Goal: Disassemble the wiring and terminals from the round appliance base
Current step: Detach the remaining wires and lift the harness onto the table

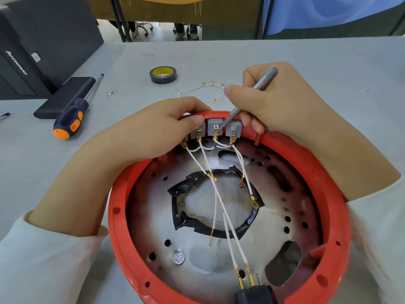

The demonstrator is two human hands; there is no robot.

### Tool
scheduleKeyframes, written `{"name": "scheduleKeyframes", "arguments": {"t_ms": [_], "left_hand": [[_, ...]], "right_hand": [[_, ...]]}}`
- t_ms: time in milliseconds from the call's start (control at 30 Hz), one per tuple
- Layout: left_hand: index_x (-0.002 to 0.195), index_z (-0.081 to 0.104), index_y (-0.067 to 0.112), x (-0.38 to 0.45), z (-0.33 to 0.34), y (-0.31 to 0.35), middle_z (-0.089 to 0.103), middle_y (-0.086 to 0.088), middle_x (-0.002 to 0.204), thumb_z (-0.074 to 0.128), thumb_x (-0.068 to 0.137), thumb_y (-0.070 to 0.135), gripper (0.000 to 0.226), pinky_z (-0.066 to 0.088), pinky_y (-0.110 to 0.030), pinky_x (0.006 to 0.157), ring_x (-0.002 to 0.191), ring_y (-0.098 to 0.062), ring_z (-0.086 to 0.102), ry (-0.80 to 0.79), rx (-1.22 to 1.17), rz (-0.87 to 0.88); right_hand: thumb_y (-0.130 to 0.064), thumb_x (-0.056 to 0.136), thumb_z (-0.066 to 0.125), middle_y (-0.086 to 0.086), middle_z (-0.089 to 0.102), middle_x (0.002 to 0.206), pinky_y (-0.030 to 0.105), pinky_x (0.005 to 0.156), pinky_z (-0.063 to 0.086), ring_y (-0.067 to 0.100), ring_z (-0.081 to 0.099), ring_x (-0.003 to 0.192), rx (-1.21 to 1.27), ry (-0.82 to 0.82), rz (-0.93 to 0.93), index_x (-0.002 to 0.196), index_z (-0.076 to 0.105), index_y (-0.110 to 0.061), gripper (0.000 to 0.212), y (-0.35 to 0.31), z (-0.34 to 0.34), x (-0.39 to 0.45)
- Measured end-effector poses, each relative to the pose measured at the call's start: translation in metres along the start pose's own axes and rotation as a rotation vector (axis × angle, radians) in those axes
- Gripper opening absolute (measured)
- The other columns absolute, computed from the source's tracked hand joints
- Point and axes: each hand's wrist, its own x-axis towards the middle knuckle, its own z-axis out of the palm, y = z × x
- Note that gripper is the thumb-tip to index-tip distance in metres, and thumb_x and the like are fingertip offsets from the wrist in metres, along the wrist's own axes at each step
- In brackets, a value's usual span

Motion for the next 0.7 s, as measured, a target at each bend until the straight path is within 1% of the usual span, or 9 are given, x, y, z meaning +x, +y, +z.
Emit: {"name": "scheduleKeyframes", "arguments": {"t_ms": [167, 333, 400, 567, 633, 700], "left_hand": [[0.1, 0.057, 0.044, 0.001, 0.0, -0.001, 0.067, -0.007, 0.103, 0.043, 0.099, 0.027, 0.021, 0.046, -0.051, 0.091, 0.099, -0.031, 0.061, -0.008, 0.014, -0.002], [0.103, 0.056, 0.043, 0.001, 0.0, 0.0, 0.067, -0.004, 0.102, 0.044, 0.098, 0.027, 0.021, 0.046, -0.049, 0.091, 0.097, -0.026, 0.062, -0.005, 0.023, -0.003], [0.104, 0.056, 0.043, 0.001, 0.0, 0.0, 0.067, -0.005, 0.1, 0.044, 0.098, 0.028, 0.02, 0.048, -0.049, 0.089, 0.093, -0.026, 0.062, -0.008, 0.035, -0.002], [0.099, 0.056, 0.044, 0.002, 0.0, -0.001, 0.067, -0.002, 0.093, 0.045, 0.098, 0.029, 0.019, 0.05, -0.049, 0.083, 0.084, -0.024, 0.06, -0.008, 0.038, -0.007], [0.099, 0.056, 0.044, 0.003, 0.0, -0.001, 0.067, -0.002, 0.092, 0.045, 0.097, 0.029, 0.019, 0.05, -0.05, 0.082, 0.083, -0.026, 0.06, -0.009, 0.035, -0.009], [0.1, 0.056, 0.045, 0.002, 0.0, -0.001, 0.067, -0.005, 0.094, 0.045, 0.098, 0.03, 0.019, 0.05, -0.05, 0.082, 0.085, -0.03, 0.061, -0.008, 0.032, -0.011]], "right_hand": [[-0.019, 0.09, 0.059, 0.001, 0.054, 0.042, 0.013, 0.032, 0.027, 0.009, 0.041, 0.029, -0.005, -0.022, 0.028, 0.056, 0.043, -0.016, 0.039, 0.0, -0.002, 0.004], [-0.019, 0.091, 0.059, 0.0, 0.054, 0.041, 0.013, 0.031, 0.026, 0.009, 0.041, 0.029, 0.005, -0.035, 0.058, 0.056, 0.043, -0.016, 0.039, 0.0, -0.003, 0.008], [-0.018, 0.091, 0.059, 0.0, 0.054, 0.04, 0.013, 0.031, 0.026, 0.009, 0.04, 0.028, 0.01, -0.04, 0.065, 0.055, 0.042, -0.016, 0.039, 0.001, -0.002, 0.009], [-0.021, 0.091, 0.059, 0.002, 0.053, 0.04, 0.012, 0.031, 0.025, 0.01, 0.037, 0.028, -0.008, -0.056, 0.086, 0.052, 0.045, -0.016, 0.042, 0.003, 0.0, 0.013], [-0.024, 0.091, 0.059, 0.003, 0.053, 0.04, 0.013, 0.031, 0.026, 0.01, 0.034, 0.028, -0.057, -0.068, 0.085, 0.052, 0.046, -0.016, 0.042, 0.003, 0.002, 0.014], [-0.022, 0.09, 0.057, 0.002, 0.052, 0.039, 0.013, 0.031, 0.026, 0.011, 0.034, 0.029, -0.052, -0.048, 0.073, 0.052, 0.044, -0.016, 0.041, 0.003, 0.002, 0.012]]}}
